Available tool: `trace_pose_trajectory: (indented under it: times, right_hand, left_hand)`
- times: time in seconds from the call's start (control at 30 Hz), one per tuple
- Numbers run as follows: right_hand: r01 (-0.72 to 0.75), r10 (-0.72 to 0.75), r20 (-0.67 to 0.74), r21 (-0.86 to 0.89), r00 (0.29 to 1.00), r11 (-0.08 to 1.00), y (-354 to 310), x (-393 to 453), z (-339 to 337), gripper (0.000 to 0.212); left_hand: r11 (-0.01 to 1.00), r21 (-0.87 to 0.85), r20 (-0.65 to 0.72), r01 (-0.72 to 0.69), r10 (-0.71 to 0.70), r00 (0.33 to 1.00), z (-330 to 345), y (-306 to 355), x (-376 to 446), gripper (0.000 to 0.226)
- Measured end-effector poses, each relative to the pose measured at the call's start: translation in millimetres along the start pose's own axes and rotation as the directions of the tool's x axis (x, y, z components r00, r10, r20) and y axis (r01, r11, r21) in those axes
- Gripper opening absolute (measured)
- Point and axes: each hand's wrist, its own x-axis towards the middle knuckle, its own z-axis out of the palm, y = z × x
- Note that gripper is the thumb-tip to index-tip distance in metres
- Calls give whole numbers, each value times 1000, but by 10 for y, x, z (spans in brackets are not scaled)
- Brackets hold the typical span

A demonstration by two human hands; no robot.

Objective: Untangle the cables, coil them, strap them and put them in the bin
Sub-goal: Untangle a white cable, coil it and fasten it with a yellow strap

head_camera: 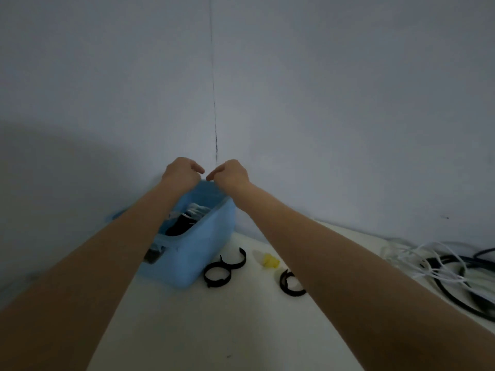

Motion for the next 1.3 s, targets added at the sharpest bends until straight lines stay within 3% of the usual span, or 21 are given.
trace_pose_trajectory:
  times: [0.2, 0.33, 0.5, 0.67, 0.77, 0.83, 0.9, 1.0, 1.17, 1.3]
  right_hand:
    - [46, -19, 152, -175, 988, 983, 306, -545, -700, 31]
    - [-153, 181, 203, -144, 962, 978, 815, -1114, -1534, 20]
    - [-393, 395, 9, -99, 918, 914, 1388, -1936, -2630, 18]
    - [-528, 514, -133, -101, 847, 843, 1740, -2642, -3295, 16]
    - [-619, 597, -162, -239, 785, 749, 1991, -2977, -3513, 14]
    - [-639, 651, -150, -442, 745, 630, 2143, -3178, -3597, 11]
    - [-571, 687, -71, -621, 723, 536, 2270, -3310, -3610, 21]
    - [-466, 681, 9, -722, 733, 511, 2370, -3464, -3567, 35]
    - [-362, 584, -89, -856, 807, 370, 2486, -3590, -3454, 32]
    - [-456, 622, -123, -789, 774, 411, 2588, -3742, -3502, 22]
  left_hand:
    - [965, -228, 164, -130, 170, 972, 464, 694, -387, 36]
    - [928, -318, 347, -196, 306, 886, 929, 1191, -864, 33]
    - [863, -370, 557, -345, 503, 661, 1590, 1920, -1535, 26]
    - [763, -398, 635, -509, 629, 447, 2092, 2499, -2095, 25]
    - [705, -404, 672, -583, 661, 334, 2365, 2748, -2400, 24]
    - [660, -402, 696, -634, 671, 257, 2525, 2880, -2616, 25]
    - [615, -384, 730, -689, 659, 180, 2636, 2902, -2772, 28]
    - [562, -361, 777, -744, 623, 93, 2744, 2881, -3007, 34]
    - [514, -332, 776, -791, 625, 81, 2821, 2851, -3196, 34]
    - [475, -229, 771, -850, 622, 140, 2861, 2822, -3271, 28]
